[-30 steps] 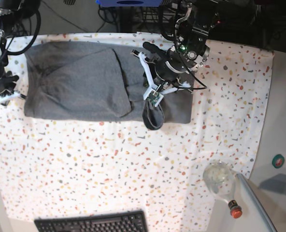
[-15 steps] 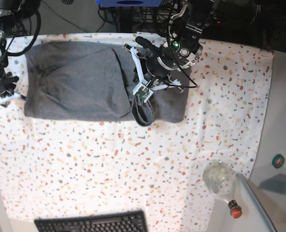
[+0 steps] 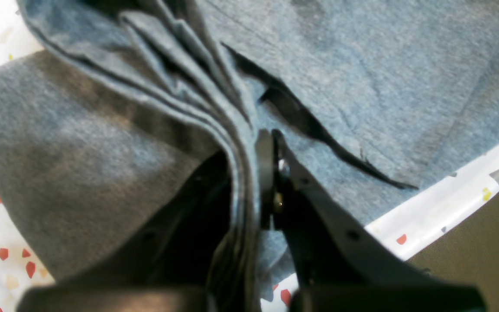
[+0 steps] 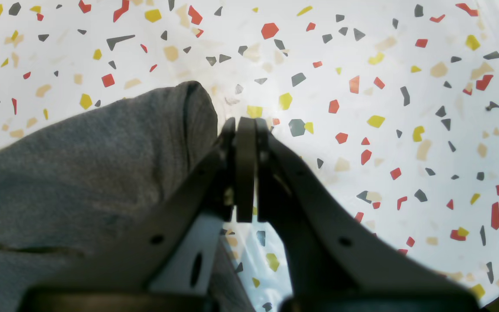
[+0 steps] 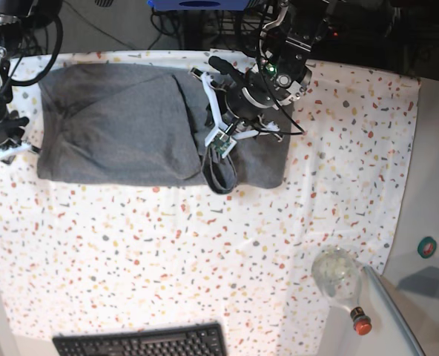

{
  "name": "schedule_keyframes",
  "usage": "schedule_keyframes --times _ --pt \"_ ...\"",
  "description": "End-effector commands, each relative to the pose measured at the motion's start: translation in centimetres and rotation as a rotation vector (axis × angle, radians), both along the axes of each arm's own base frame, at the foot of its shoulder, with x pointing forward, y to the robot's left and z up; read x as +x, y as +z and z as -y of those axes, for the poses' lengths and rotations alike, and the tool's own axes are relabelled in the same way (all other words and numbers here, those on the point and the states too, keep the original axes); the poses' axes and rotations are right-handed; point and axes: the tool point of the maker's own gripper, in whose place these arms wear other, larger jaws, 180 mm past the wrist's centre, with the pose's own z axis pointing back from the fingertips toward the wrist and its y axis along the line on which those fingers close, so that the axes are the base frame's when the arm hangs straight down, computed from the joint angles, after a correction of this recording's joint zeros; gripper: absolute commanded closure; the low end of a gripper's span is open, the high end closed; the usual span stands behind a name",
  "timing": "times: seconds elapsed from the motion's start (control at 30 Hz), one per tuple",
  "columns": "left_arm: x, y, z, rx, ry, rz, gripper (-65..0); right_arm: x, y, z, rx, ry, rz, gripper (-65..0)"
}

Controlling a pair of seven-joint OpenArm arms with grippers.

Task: Layout the t-shirt on the table in an organized manner, then fold the t-shirt properly
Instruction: 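Lay the folded collar end down and release it with the left gripper, then grasp both ends of the folded shirt with both grippers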

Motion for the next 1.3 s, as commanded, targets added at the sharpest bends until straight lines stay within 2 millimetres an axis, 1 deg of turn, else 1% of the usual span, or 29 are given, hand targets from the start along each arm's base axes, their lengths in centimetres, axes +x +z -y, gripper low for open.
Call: schedule_keyframes --times 0.0,0.07,0.1,0.17,0.23,0.27,0.33,0.4,0.43,0.47,0.53,0.57,0.63,0.67,0.7,0.77,0.8,0.83,0.9,0.93,0.97,1.0,1.03,1.07,1.13,1.17,1.2,1.23,1.27 --pt "0.7 1.0 0.6 -0.030 0.000 0.035 0.0 0.9 1.4 0.6 -0.026 0.007 0.045 0.0" --pt "0.7 1.0 0.7 -0.030 -0.002 0.035 0.0 0.9 1.4 0.6 -0.026 0.007 0.045 0.0" --pt "0.7 1.0 0.7 -0.030 -0.002 0.035 -2.1 0.9 1.4 0.6 -0.026 0.007 0.045 0.0" --pt "0.7 1.0 0.6 -0.027 -0.002 0.035 -12.3 0.9 1.4 0.6 -0.025 0.007 0.044 0.0" --pt "1.2 1.3 0.7 -0.028 -0.007 0.047 -22.2 0.9 1.4 0.6 -0.025 0.007 0.044 0.0" --pt "1.2 1.3 1.2 -0.029 -0.022 0.051 -26.5 0.9 1.4 0.6 -0.025 0.007 0.044 0.0" --pt "0.7 0.8 2.2 -0.029 -0.060 0.036 -36.2 0.9 1.4 0.6 -0.025 0.007 0.044 0.0" --pt "0.7 0.7 3.1 -0.028 -0.094 0.035 -43.1 0.9 1.3 0.6 -0.024 0.007 0.041 0.0" --pt "0.5 0.5 3.7 -0.030 -0.113 0.029 -45.4 0.7 1.2 0.5 -0.019 0.008 0.030 0.0" --pt "0.2 0.4 4.4 -0.037 -0.135 0.024 -46.7 0.7 1.1 0.5 -0.015 0.008 0.021 0.0" --pt "-0.7 0.2 5.9 -0.046 -0.180 0.012 -46.2 1.0 1.2 0.4 -0.011 0.009 0.022 0.0" --pt "-0.8 0.5 6.8 -0.051 -0.209 0.022 -46.4 1.0 1.3 0.5 -0.012 0.007 0.024 0.0" --pt "-1.5 1.1 8.8 -0.064 -0.281 0.036 -46.4 1.1 1.3 0.5 -0.012 0.007 0.025 0.0" --pt "-1.9 1.3 9.5 -0.069 -0.305 0.039 -46.4 1.1 1.3 0.5 -0.012 0.007 0.025 0.0" --pt "-2.2 1.5 10.0 -0.071 -0.326 0.048 -46.4 1.1 1.3 0.5 -0.012 0.007 0.025 0.0" --pt "-1.8 2.2 9.9 -0.082 -0.314 0.065 -46.2 1.2 1.6 0.5 -0.015 0.010 0.034 0.0" --pt "-1.1 2.7 9.2 -0.082 -0.287 0.082 -45.4 1.3 1.9 0.4 -0.018 0.012 0.041 0.0" --pt "-0.3 2.9 8.0 -0.078 -0.245 0.090 -42.6 1.5 2.2 0.4 -0.022 0.015 0.050 0.0" --pt "1.0 3.0 4.5 -0.042 -0.141 0.087 -31.8 1.6 2.7 0.4 -0.028 0.018 0.059 0.0" --pt "1.8 3.2 2.1 -0.022 -0.077 0.088 -23.5 1.7 2.9 0.5 -0.034 0.019 0.065 0.0" --pt "2.6 3.5 -0.4 0.004 -0.011 0.095 -13.0 1.7 3.1 0.6 -0.037 0.017 0.071 0.0" --pt "3.0 3.4 -3.3 0.036 0.059 0.092 -2.0 1.5 3.3 1.3 -0.039 -0.007 0.078 0.0" --pt "3.2 3.2 -6.0 0.061 0.127 0.089 0.0 1.2 3.6 2.2 -0.039 -0.040 0.086 0.0" --pt "3.3 3.0 -9.2 0.091 0.215 0.083 0.0 1.2 3.7 2.5 -0.010 -0.069 0.103 0.0" --pt "3.2 2.6 -15.4 0.147 0.373 0.068 0.0 1.6 4.1 2.0 0.113 -0.074 0.147 0.0" --pt "3.0 2.5 -17.6 0.153 0.438 0.060 0.0 1.6 4.3 1.6 0.173 -0.062 0.159 -0.9" --pt "2.6 2.4 -20.4 0.159 0.508 0.051 0.0 1.8 4.6 1.0 0.244 -0.040 0.175 -12.0" --pt "2.3 2.3 -22.6 0.154 0.553 0.041 0.0 1.8 4.7 0.3 0.310 -0.011 0.182 -22.2" --pt "2.0 2.3 -24.2 0.130 0.582 0.029 0.0 1.7 4.7 -0.5 0.375 0.025 0.191 -32.6"
